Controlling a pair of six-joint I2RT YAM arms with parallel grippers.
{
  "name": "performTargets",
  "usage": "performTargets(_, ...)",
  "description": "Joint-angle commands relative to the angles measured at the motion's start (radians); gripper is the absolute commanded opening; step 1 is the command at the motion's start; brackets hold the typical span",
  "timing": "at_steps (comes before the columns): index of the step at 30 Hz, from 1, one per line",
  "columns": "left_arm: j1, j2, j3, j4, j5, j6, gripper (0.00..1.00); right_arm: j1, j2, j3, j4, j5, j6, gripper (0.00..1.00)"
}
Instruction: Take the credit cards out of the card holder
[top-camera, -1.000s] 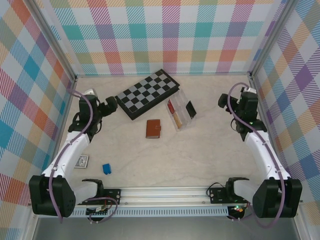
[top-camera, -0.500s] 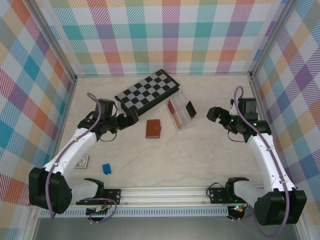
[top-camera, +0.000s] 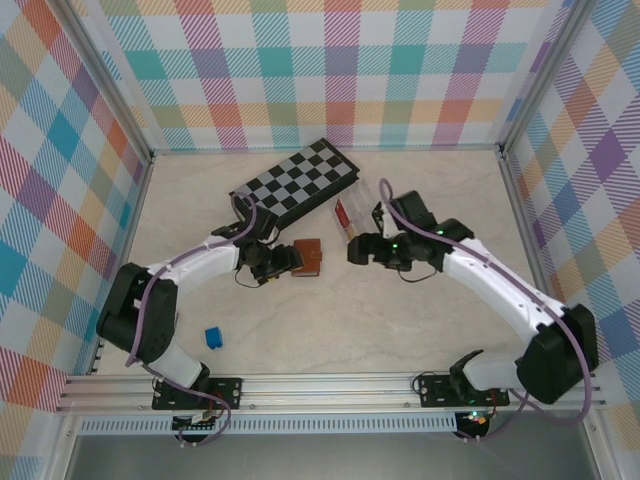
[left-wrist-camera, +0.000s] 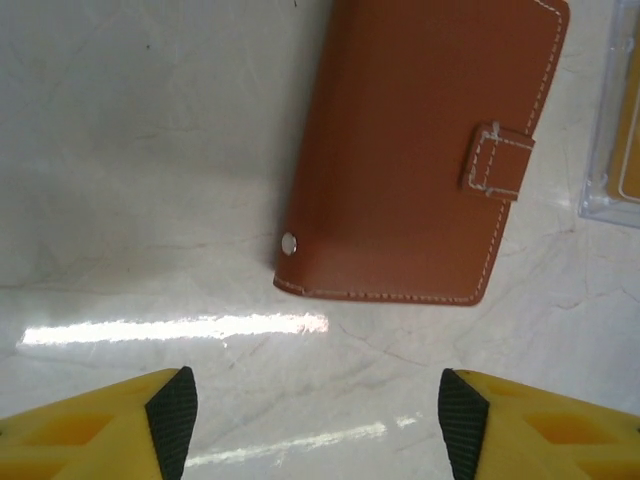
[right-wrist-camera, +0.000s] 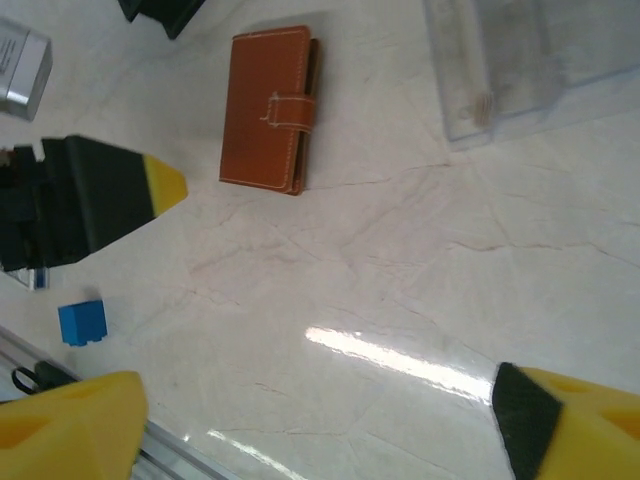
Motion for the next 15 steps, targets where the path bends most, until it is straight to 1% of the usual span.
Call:
performTargets(1,0.0,0.037,0.047,-0.002,0.01,-0.008,0.62,0.061,0.088,0.055,0.027,0.034,0.026,0.74)
performTargets(2,-0.001,0.043,0.048,0.001,0.002,-0.008,0.61,0.076,0.118,0.064,0.036,0.048,0.035,0.72)
performTargets(3,0.0,0.047,0.047,0.004,-0.004,-0.013,0.59,0.089,0.152,0.076,0.047,0.055,0.045,0.67)
performTargets(5,0.007,0.055,0.042,0.016,-0.008,-0.023,0.56,0.106,0.22,0.107,0.073,0.05,0.052,0.6)
performTargets(8,0.014,0.073,0.033,0.046,0.017,-0.043,0.53,0.125,0.332,0.181,0.073,0.067,0.05,0.49)
performTargets(10,0.015,0.081,0.027,0.07,0.035,-0.056,0.52,0.127,0.408,0.241,0.045,0.095,0.049,0.46)
performTargets(15,0.02,0.09,0.027,0.077,0.038,-0.062,0.5,0.127,0.573,0.373,0.0,0.121,0.008,0.43)
